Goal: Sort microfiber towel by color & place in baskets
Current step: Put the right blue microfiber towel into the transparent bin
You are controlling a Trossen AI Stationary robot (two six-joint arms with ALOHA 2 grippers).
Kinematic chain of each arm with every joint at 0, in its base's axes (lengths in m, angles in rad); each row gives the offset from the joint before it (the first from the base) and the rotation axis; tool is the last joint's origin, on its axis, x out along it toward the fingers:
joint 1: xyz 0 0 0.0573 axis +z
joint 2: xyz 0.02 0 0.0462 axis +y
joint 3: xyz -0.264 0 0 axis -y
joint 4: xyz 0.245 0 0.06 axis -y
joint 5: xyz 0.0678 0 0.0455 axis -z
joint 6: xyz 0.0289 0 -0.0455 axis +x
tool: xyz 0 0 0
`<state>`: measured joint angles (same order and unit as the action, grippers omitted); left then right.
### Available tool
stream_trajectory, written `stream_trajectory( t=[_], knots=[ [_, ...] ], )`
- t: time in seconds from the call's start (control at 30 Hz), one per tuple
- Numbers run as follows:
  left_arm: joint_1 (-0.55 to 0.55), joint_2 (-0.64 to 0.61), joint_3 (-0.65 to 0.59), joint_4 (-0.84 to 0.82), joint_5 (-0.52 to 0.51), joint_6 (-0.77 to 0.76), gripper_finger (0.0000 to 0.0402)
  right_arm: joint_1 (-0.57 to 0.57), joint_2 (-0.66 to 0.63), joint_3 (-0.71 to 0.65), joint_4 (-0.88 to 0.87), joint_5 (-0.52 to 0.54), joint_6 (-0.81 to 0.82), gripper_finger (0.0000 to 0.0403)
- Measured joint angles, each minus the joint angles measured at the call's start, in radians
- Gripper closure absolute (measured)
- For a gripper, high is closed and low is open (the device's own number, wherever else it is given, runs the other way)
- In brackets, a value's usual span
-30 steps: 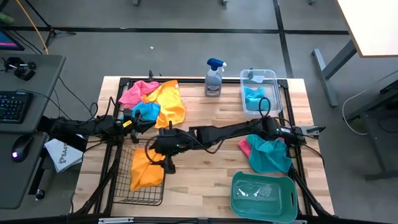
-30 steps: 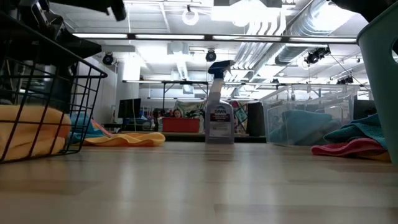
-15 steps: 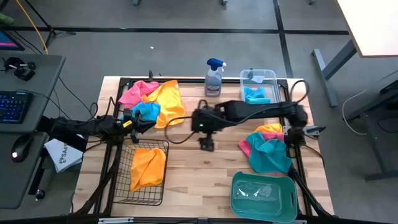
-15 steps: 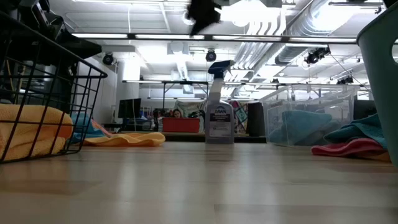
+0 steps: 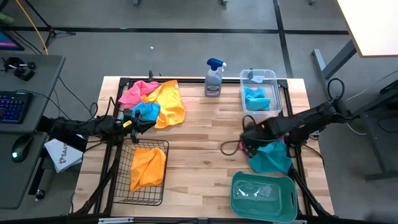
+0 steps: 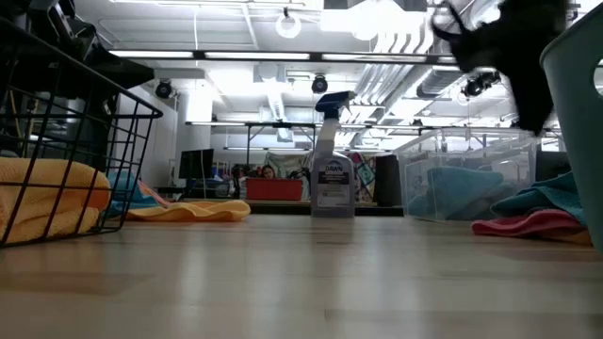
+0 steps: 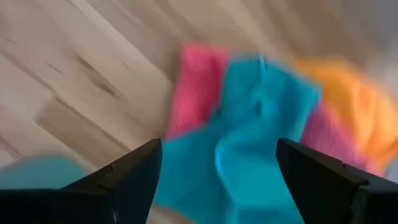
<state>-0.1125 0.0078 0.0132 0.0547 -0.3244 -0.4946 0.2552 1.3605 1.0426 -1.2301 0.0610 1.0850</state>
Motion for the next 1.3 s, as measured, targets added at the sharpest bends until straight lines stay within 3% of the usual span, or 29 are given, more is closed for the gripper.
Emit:
stream_trajectory(
  t=[0.27,0.5,0.6,0.7,0.77,0.97,1.13,1.3],
  knots=[
    [0.0,0.0,0.0,0.0,0.0,0.0,0.0401,0.063,-0.009,-0.163,0.004,-0.084,0.169,0.0092],
    [0.0,0.0,0.0,0.0,0.0,0.0,0.0401,0.062,0.047,-0.214,0.019,-0.088,0.144,0.0113],
    [0.0,0.0,0.0,0.0,0.0,0.0,0.0401,0.062,0.069,-0.214,0.025,-0.091,0.111,0.0185],
    [0.0,0.0,0.0,0.0,0.0,0.0,0.0402,0.066,0.07,-0.188,0.031,-0.092,0.097,0.032],
    [0.0,0.0,0.0,0.0,0.0,0.0,0.0402,0.072,0.061,-0.13,0.015,-0.084,0.054,0.038],
    [0.0,0.0,0.0,0.0,0.0,0.0,0.0401,0.07,0.027,0.235,-0.135,0.044,-0.071,0.0397],
    [0.0,0.0,0.0,0.0,0.0,0.0,0.0402,0.071,0.012,0.568,0.025,0.165,-0.284,0.0398],
    [0.0,0.0,0.0,0.0,0.0,0.0,0.0402,0.09,0.011,0.746,0.256,0.146,-0.434,0.04]
  ],
)
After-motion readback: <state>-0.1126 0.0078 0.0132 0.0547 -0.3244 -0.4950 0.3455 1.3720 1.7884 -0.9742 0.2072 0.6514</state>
